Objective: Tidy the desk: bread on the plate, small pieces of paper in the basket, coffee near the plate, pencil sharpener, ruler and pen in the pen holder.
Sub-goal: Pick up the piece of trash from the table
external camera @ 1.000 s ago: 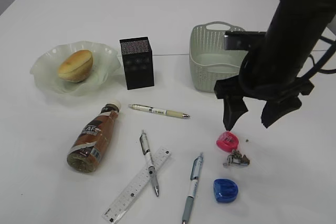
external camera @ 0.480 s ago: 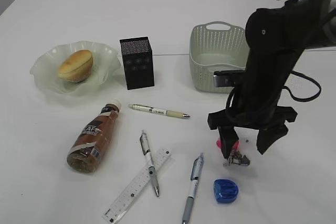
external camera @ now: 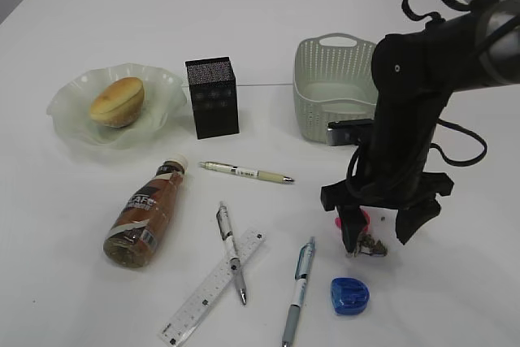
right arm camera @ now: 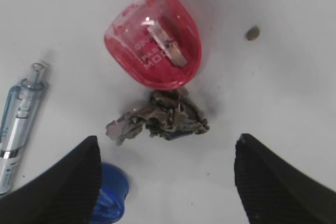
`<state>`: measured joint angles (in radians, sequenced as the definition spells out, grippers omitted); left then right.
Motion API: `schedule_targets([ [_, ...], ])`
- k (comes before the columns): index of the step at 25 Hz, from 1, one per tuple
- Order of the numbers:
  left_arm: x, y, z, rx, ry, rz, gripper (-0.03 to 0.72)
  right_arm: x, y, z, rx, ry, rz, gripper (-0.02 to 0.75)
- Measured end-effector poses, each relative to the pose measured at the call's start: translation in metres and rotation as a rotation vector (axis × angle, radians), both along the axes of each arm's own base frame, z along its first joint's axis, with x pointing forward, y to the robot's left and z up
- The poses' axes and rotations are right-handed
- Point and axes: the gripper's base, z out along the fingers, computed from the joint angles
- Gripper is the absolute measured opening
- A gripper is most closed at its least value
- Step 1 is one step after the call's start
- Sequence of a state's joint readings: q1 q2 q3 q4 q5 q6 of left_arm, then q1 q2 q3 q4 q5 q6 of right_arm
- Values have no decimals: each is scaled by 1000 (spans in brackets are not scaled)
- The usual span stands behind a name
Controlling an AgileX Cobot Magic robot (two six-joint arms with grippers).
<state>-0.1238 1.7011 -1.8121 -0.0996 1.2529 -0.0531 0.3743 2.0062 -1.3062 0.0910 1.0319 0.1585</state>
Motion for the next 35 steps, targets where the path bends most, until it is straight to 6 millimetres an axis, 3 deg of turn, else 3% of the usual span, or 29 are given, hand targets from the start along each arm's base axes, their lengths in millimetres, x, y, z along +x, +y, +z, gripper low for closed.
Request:
schedule_targets([
  [22,0,0,0,0,0,0,487,3,0,-3,0,-20,3,577],
  [35,0,0,0,0,0,0,487,3,1,-16,-7,9,-1,577],
])
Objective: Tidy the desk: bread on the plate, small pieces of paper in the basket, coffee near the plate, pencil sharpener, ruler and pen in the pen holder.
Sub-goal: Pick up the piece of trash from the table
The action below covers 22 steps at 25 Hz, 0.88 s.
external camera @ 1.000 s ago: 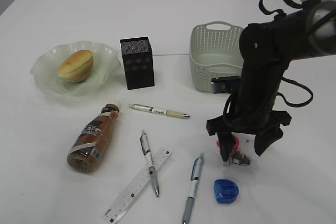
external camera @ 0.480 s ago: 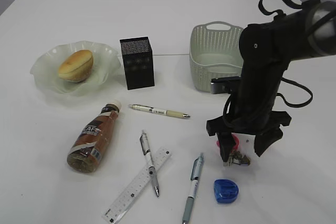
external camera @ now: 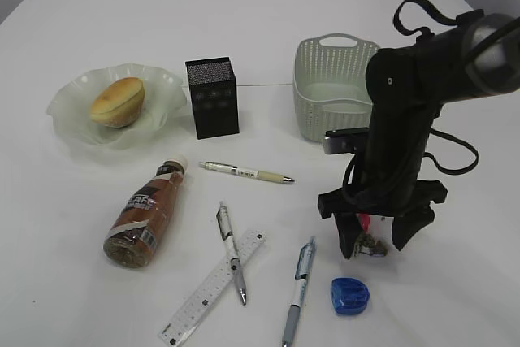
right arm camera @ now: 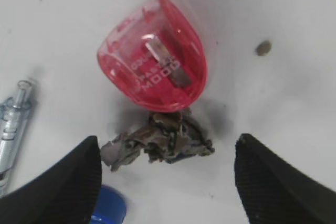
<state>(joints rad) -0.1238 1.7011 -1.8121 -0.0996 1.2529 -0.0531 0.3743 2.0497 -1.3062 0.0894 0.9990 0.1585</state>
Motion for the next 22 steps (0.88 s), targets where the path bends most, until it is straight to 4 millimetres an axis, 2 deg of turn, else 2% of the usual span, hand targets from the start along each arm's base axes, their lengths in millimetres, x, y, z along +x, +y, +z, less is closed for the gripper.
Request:
schedule_targets([
  [6,0,0,0,0,0,0,487,0,0,-10,-8,24,-1,577],
  [14,0,0,0,0,0,0,487,7,3,-3,4,-6,-1,577],
  [22,0,0,0,0,0,0,487,5,2,-2,-5,22,3,577],
])
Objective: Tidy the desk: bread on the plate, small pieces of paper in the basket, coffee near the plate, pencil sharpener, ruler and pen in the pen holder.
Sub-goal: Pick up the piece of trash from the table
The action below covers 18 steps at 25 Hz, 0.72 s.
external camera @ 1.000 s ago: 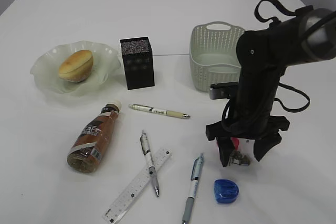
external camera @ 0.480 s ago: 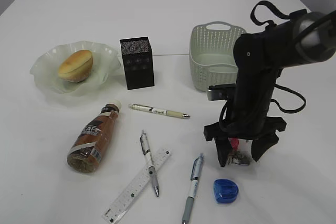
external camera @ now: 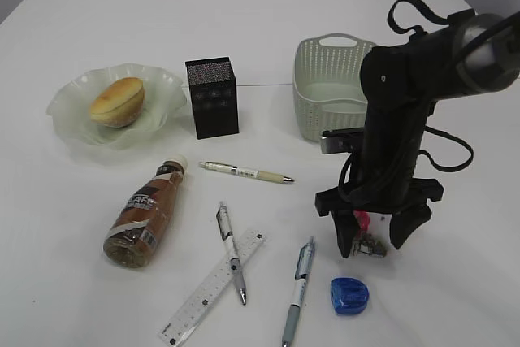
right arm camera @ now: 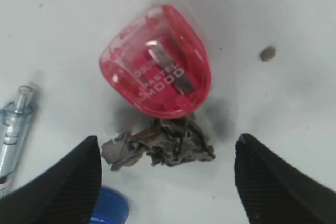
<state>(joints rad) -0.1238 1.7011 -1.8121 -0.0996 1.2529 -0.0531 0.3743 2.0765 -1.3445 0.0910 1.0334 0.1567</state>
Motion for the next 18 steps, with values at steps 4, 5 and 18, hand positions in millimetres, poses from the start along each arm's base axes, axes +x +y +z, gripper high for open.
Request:
schedule_targets([
  [4,0,0,0,0,0,0,487,-1,0,0,-2,6,0,563],
  [5,0,0,0,0,0,0,487,-1,0,0,-2,6,0,542],
  [18,0,0,0,0,0,0,487,0,0,0,1,-2,0,314],
])
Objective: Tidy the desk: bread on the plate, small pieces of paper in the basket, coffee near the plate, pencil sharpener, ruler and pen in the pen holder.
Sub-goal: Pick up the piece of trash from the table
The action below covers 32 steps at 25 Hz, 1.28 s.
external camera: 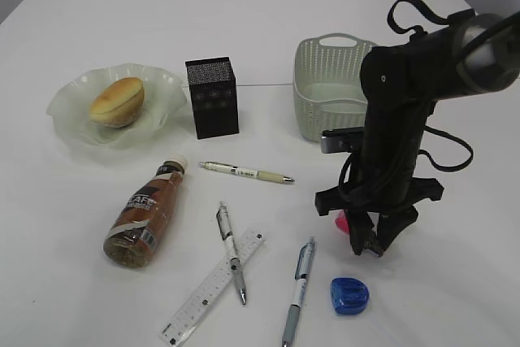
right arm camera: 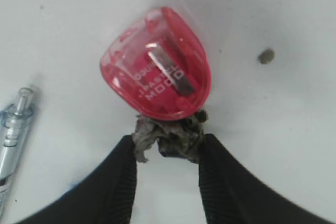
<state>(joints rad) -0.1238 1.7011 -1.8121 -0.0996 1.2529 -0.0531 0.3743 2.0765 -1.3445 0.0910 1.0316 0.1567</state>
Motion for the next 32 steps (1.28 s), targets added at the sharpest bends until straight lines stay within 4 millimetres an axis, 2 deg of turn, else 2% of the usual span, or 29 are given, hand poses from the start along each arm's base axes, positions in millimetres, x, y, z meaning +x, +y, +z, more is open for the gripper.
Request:
schedule_targets([
  [5,0,0,0,0,0,0,487,0,0,0,-5,-2,4,179],
  [10,0,0,0,0,0,0,487,1,-2,0,-25,-8,20,115],
  [16,0,0,0,0,0,0,487,-1,-4,0,-40,8,28,-9],
  [26,0,0,0,0,0,0,487,-6,-7,2,-67,66,36,-15],
  [32,0,0,0,0,0,0,487,-11,-8,30,-53,30,36,-15],
])
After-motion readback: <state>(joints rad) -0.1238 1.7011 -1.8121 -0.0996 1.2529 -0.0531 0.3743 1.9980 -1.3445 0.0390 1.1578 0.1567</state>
